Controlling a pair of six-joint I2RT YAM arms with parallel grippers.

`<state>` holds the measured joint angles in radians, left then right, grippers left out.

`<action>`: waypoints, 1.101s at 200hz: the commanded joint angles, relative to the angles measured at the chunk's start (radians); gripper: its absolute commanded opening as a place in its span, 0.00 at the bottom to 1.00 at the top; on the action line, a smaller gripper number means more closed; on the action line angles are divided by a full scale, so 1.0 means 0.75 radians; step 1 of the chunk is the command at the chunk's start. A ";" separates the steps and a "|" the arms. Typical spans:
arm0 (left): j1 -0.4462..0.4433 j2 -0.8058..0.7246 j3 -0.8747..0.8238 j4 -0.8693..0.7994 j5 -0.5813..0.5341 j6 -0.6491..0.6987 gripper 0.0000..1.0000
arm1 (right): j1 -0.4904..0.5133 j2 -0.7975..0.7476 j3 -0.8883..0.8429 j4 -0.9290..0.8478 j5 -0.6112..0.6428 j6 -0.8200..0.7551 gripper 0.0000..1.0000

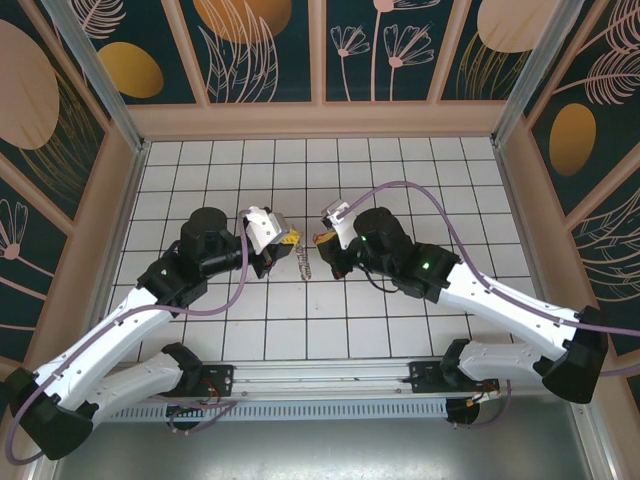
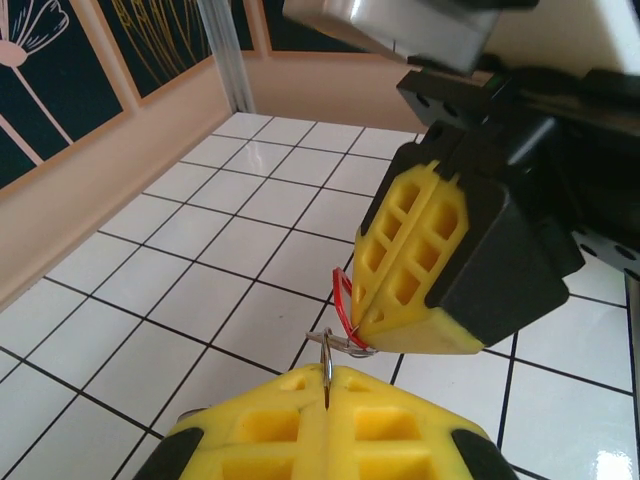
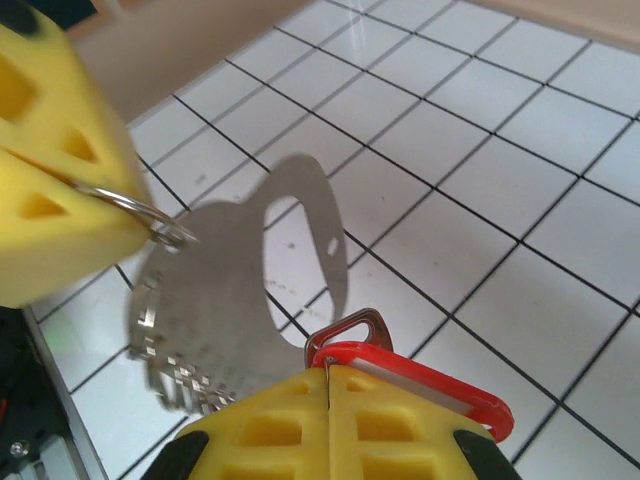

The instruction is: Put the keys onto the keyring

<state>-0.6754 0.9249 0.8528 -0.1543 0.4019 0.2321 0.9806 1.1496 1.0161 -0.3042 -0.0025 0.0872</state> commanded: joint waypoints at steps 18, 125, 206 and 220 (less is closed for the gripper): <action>-0.005 0.011 0.030 0.029 -0.002 0.029 0.00 | 0.011 -0.050 0.035 -0.025 -0.100 -0.052 0.00; -0.006 0.050 0.056 0.036 0.101 0.030 0.00 | 0.010 -0.011 0.109 -0.002 -0.273 -0.132 0.00; -0.005 0.048 0.049 0.012 0.023 0.036 0.00 | 0.013 -0.100 0.055 0.058 -0.145 -0.071 0.00; -0.005 0.047 0.049 0.015 0.013 0.038 0.00 | 0.013 -0.120 0.041 0.049 -0.152 -0.074 0.00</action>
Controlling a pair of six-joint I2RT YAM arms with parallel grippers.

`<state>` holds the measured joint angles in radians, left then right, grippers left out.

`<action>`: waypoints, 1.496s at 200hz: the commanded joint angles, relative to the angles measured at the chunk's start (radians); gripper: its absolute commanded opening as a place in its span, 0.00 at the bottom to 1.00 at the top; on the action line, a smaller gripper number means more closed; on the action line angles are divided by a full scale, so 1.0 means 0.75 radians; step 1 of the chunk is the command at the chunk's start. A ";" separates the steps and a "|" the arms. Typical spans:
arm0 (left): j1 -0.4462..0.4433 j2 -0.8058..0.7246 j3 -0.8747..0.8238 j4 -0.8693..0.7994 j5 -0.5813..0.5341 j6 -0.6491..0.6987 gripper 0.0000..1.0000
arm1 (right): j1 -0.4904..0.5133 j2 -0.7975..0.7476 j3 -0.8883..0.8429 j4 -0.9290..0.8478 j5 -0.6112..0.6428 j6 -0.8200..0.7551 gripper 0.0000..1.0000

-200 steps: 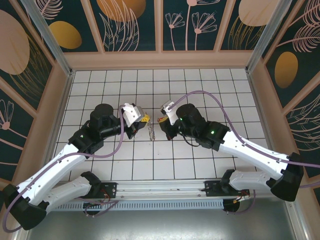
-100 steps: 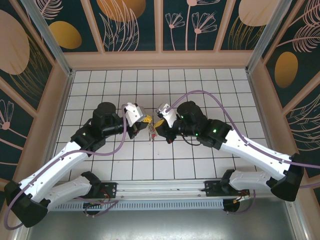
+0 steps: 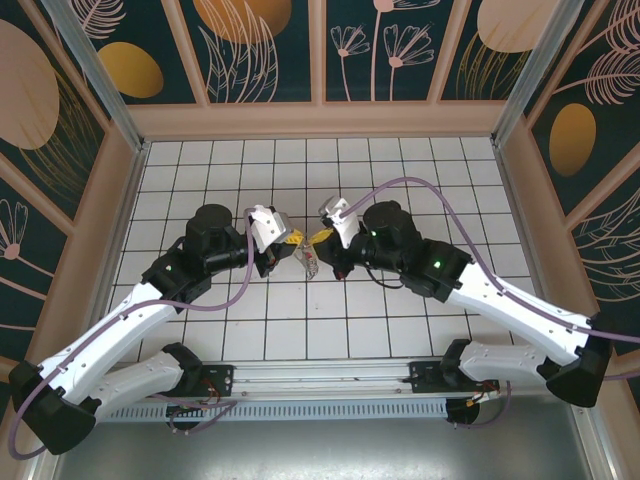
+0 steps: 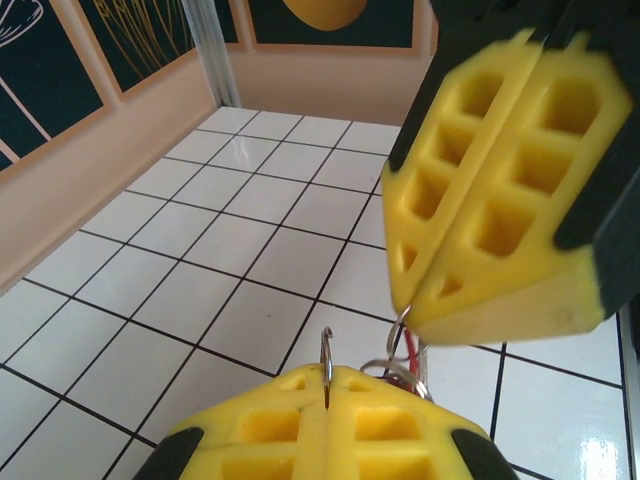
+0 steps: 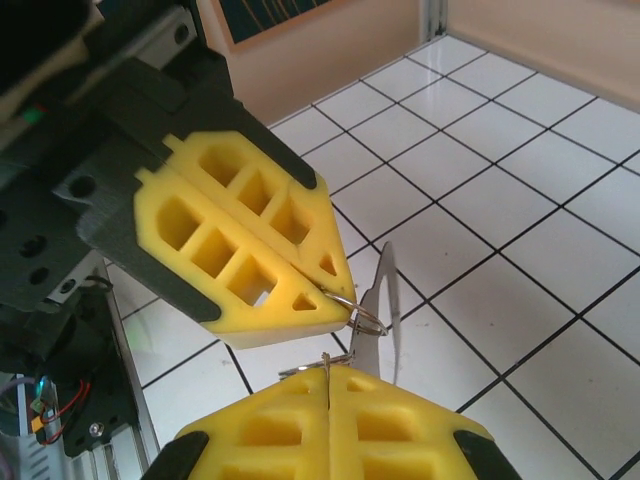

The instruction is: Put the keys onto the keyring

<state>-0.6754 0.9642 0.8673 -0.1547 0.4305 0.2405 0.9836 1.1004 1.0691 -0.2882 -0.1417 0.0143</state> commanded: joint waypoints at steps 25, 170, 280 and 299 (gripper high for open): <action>-0.005 -0.002 0.035 0.010 -0.038 0.028 0.00 | 0.008 -0.093 -0.053 0.019 0.023 -0.013 0.00; -0.005 -0.007 0.026 -0.002 -0.022 0.037 0.00 | 0.007 0.028 -0.063 0.268 0.053 0.054 0.00; -0.005 0.001 0.022 0.009 -0.024 0.035 0.00 | 0.007 0.090 -0.049 0.212 0.087 0.083 0.00; -0.004 -0.001 0.020 0.010 -0.026 0.034 0.00 | 0.005 0.087 -0.055 0.219 0.094 0.089 0.00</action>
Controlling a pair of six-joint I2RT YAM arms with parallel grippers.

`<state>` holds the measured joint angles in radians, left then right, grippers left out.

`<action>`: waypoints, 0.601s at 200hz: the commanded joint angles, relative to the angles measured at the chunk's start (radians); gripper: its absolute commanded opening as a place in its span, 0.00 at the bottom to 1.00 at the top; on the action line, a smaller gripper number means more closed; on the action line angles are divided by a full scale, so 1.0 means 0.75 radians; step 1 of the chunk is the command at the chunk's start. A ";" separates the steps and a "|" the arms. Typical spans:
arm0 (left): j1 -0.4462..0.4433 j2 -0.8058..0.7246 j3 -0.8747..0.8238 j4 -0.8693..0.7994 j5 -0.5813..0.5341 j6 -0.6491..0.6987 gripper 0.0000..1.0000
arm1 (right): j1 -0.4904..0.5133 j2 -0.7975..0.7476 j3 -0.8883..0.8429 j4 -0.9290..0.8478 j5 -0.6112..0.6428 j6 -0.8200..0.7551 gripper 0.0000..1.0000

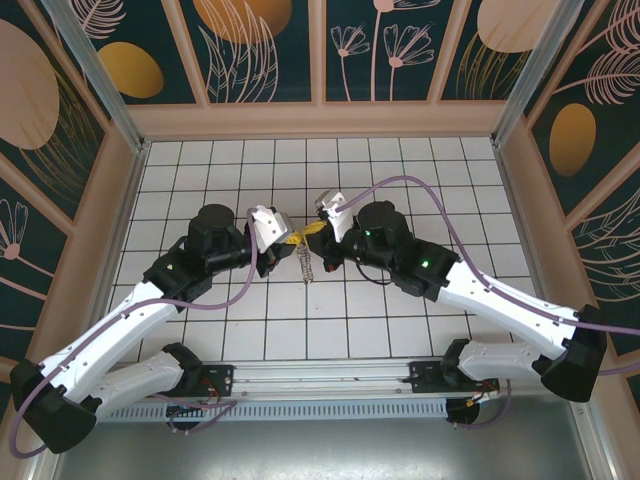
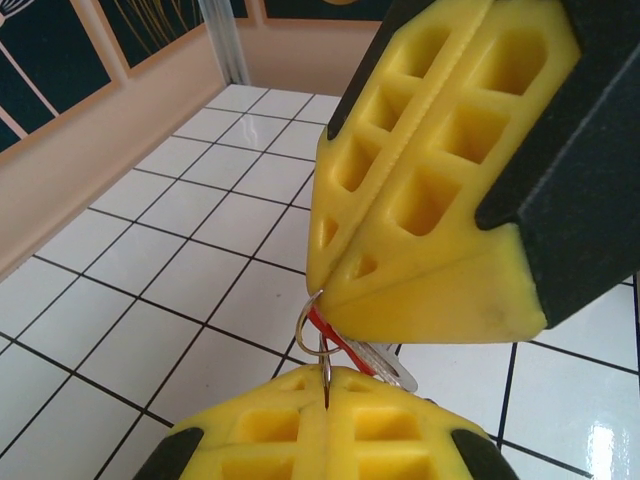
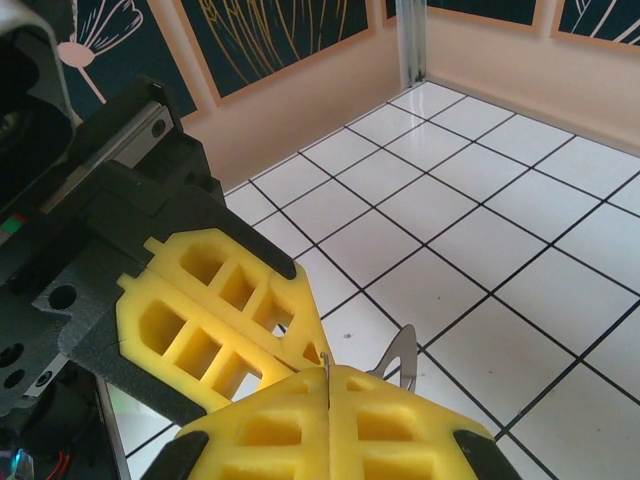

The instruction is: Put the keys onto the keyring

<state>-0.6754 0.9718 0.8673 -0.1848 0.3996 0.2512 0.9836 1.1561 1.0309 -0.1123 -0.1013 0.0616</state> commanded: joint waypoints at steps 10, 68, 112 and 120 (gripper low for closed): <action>-0.005 -0.011 0.017 0.050 0.015 0.020 0.00 | 0.004 0.013 0.002 -0.022 0.047 0.028 0.00; -0.004 -0.007 0.018 0.052 -0.013 0.019 0.00 | 0.006 -0.029 -0.045 -0.026 0.029 0.047 0.00; -0.004 -0.005 0.021 0.052 -0.008 0.017 0.00 | 0.004 -0.051 -0.097 -0.028 0.038 0.065 0.00; -0.005 -0.003 0.022 0.051 -0.007 0.017 0.00 | 0.003 -0.052 -0.092 -0.022 0.039 0.063 0.00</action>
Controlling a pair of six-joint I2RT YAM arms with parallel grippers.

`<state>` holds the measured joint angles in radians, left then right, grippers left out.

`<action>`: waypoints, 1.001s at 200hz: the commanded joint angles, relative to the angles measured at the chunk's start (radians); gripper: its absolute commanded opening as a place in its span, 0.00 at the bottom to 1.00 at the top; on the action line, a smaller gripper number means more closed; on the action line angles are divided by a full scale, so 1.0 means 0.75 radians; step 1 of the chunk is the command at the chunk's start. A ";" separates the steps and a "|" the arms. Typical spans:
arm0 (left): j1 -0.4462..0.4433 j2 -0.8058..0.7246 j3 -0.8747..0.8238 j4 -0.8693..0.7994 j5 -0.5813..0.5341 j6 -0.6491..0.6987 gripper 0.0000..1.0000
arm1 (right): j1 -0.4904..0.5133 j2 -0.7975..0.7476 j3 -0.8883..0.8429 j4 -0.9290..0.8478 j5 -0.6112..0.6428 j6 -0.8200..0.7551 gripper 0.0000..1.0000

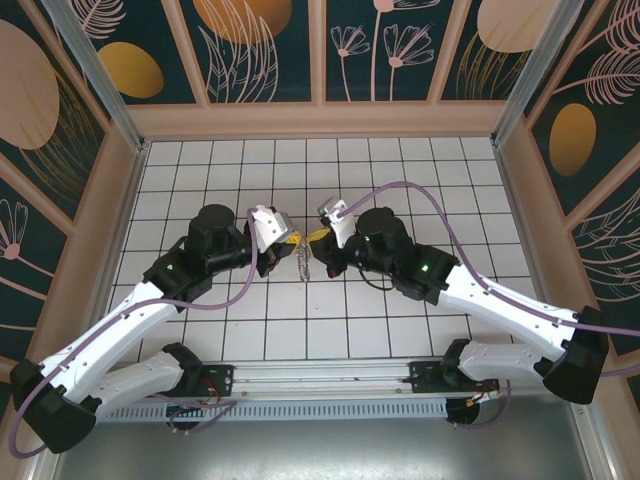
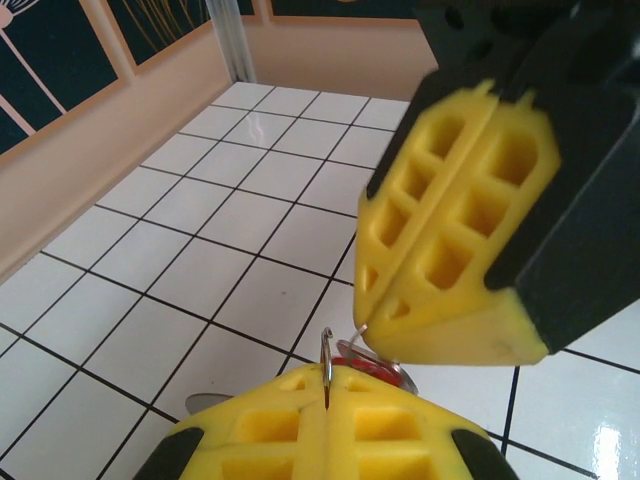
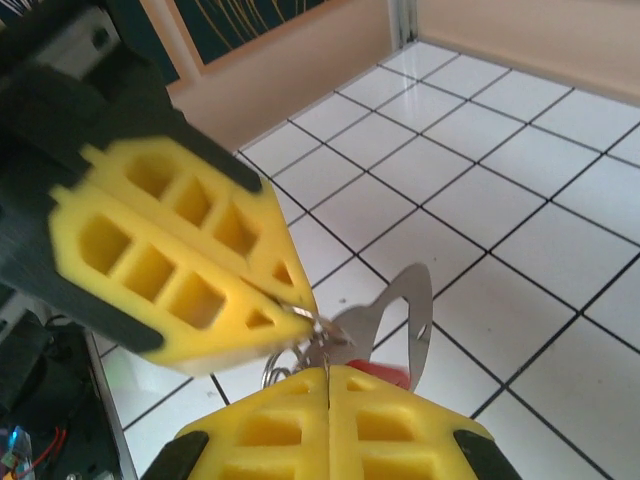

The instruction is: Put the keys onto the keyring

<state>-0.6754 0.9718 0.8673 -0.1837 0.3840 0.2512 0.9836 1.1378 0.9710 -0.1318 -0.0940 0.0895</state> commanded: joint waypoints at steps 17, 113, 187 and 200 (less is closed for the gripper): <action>-0.006 -0.007 0.019 0.049 0.012 0.018 0.00 | 0.002 -0.029 0.000 0.022 0.025 0.018 0.00; -0.004 -0.005 0.018 0.047 0.021 0.019 0.00 | 0.004 -0.024 0.042 0.087 0.020 -0.007 0.00; -0.004 -0.009 0.016 0.049 0.028 0.017 0.00 | -0.002 0.021 0.093 0.102 0.032 -0.046 0.00; -0.005 -0.011 0.016 0.050 0.030 0.018 0.00 | -0.008 0.028 0.101 0.095 0.033 -0.046 0.00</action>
<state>-0.6750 0.9718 0.8673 -0.1837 0.3832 0.2512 0.9833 1.1454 1.0008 -0.1001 -0.0937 0.0772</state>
